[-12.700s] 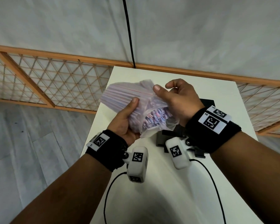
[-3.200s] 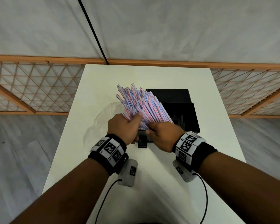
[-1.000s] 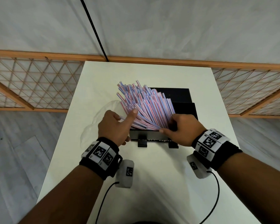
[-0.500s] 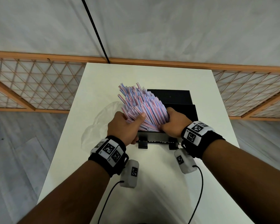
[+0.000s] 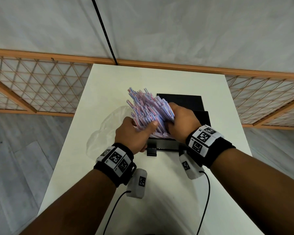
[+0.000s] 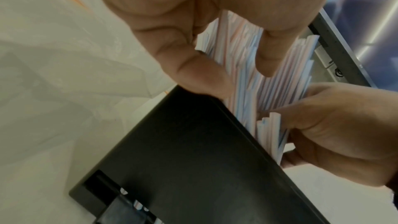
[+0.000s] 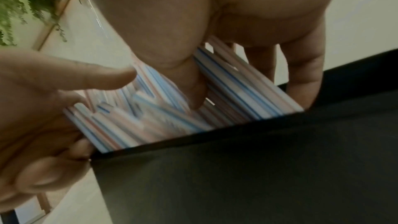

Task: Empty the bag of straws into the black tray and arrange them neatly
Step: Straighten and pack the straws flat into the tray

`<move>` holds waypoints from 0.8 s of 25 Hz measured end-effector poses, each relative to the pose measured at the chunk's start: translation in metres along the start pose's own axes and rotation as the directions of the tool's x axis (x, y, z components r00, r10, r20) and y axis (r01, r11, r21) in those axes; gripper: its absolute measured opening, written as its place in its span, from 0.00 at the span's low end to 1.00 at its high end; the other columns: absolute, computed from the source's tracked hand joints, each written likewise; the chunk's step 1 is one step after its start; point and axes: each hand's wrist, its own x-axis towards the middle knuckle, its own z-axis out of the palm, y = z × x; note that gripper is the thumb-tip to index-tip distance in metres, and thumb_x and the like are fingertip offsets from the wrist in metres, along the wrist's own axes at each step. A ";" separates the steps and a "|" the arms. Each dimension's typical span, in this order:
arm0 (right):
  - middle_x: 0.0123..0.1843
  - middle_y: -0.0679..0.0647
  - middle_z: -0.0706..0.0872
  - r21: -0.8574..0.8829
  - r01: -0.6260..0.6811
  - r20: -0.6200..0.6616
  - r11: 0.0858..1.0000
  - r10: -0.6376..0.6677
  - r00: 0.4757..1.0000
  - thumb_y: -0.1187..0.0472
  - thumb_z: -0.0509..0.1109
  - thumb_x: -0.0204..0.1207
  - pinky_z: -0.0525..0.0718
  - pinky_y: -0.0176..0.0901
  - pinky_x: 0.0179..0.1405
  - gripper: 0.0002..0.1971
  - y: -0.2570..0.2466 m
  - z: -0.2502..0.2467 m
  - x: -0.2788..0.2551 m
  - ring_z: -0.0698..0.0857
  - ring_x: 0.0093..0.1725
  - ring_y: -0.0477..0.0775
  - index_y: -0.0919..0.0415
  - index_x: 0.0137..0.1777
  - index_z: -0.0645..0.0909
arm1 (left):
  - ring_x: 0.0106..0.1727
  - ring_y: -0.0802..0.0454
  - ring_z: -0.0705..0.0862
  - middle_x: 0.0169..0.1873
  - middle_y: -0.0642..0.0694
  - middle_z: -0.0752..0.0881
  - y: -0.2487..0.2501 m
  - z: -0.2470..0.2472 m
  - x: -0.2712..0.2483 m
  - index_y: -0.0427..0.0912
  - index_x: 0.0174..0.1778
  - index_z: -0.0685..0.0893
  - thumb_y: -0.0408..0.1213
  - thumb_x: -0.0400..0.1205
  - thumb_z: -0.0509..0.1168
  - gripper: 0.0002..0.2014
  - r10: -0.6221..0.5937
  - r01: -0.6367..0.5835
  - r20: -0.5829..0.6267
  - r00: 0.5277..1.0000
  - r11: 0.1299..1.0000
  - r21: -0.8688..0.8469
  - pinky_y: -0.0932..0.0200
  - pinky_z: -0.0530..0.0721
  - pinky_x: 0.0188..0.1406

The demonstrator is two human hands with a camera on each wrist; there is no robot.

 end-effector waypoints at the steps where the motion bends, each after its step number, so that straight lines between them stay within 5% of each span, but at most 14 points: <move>1: 0.53 0.59 0.85 -0.030 0.018 -0.010 0.999 -0.018 1.000 0.60 0.70 0.72 0.80 0.44 0.51 0.19 0.002 0.000 0.001 0.85 0.54 0.65 0.53 0.63 0.78 | 0.22 0.45 0.90 0.32 0.46 0.92 -0.001 -0.001 0.001 0.48 0.53 0.85 0.68 0.66 0.75 0.30 0.002 -0.002 0.003 1.000 1.000 0.016 0.48 0.92 0.24; 3: 0.55 0.59 0.80 -0.048 0.023 0.005 0.999 -0.023 1.000 0.61 0.73 0.72 0.71 0.37 0.49 0.21 0.011 0.003 0.000 0.83 0.55 0.64 0.54 0.65 0.78 | 0.22 0.45 0.90 0.32 0.47 0.92 -0.004 -0.001 0.002 0.48 0.52 0.86 0.68 0.67 0.75 0.29 0.003 -0.003 0.006 1.000 0.999 0.032 0.46 0.92 0.26; 6: 0.64 0.57 0.78 0.119 -0.031 -0.096 0.992 0.043 0.995 0.58 0.83 0.63 0.74 0.37 0.62 0.36 0.026 0.001 -0.011 0.81 0.61 0.56 0.56 0.71 0.73 | 0.23 0.45 0.90 0.34 0.47 0.92 -0.004 -0.001 0.001 0.48 0.51 0.86 0.67 0.67 0.76 0.28 -0.002 0.002 0.010 1.000 1.000 0.025 0.49 0.91 0.24; 8: 0.61 0.53 0.77 0.141 -0.138 -0.164 0.980 0.161 0.973 0.50 0.86 0.59 0.76 0.40 0.59 0.40 0.037 -0.002 -0.018 0.79 0.57 0.51 0.58 0.69 0.71 | 0.25 0.46 0.90 0.38 0.47 0.92 -0.005 -0.001 0.002 0.48 0.52 0.86 0.65 0.68 0.76 0.27 -0.004 0.004 0.012 1.000 1.000 0.016 0.53 0.89 0.22; 10: 0.53 0.53 0.78 -0.064 -0.277 -0.048 0.959 0.274 0.960 0.40 0.81 0.63 0.74 0.39 0.50 0.33 0.042 -0.004 -0.023 0.79 0.51 0.53 0.58 0.60 0.74 | 0.27 0.45 0.90 0.40 0.46 0.92 -0.006 0.000 0.003 0.48 0.53 0.86 0.63 0.69 0.77 0.26 0.002 -0.002 0.015 1.000 1.000 0.010 0.57 0.87 0.20; 12: 0.46 0.53 0.81 -0.196 -0.282 0.117 0.939 0.308 0.944 0.41 0.75 0.72 0.74 0.39 0.44 0.20 0.043 -0.002 -0.024 0.84 0.49 0.59 0.57 0.50 0.78 | 0.27 0.46 0.90 0.40 0.46 0.92 -0.006 0.002 0.003 0.50 0.54 0.86 0.62 0.68 0.77 0.26 0.008 -0.008 0.018 1.000 1.000 0.013 0.57 0.87 0.20; 16: 0.45 0.56 0.88 -0.108 -0.146 0.103 0.983 0.157 0.982 0.58 0.72 0.77 0.80 0.42 0.46 0.05 0.045 -0.003 -0.020 0.86 0.48 0.60 0.59 0.47 0.87 | 0.28 0.46 0.90 0.41 0.45 0.92 -0.007 0.005 0.003 0.50 0.56 0.86 0.64 0.65 0.76 0.29 0.012 -0.012 0.012 1.000 1.000 0.002 0.57 0.87 0.20; 20: 0.42 0.56 0.87 -0.088 -0.105 0.124 0.991 0.115 0.986 0.60 0.73 0.75 0.82 0.43 0.46 0.01 0.040 0.000 -0.020 0.85 0.45 0.61 0.56 0.43 0.85 | 0.28 0.46 0.90 0.42 0.42 0.92 -0.007 0.004 0.002 0.48 0.55 0.87 0.60 0.72 0.75 0.23 0.000 0.000 -0.012 1.000 1.000 0.010 0.56 0.88 0.20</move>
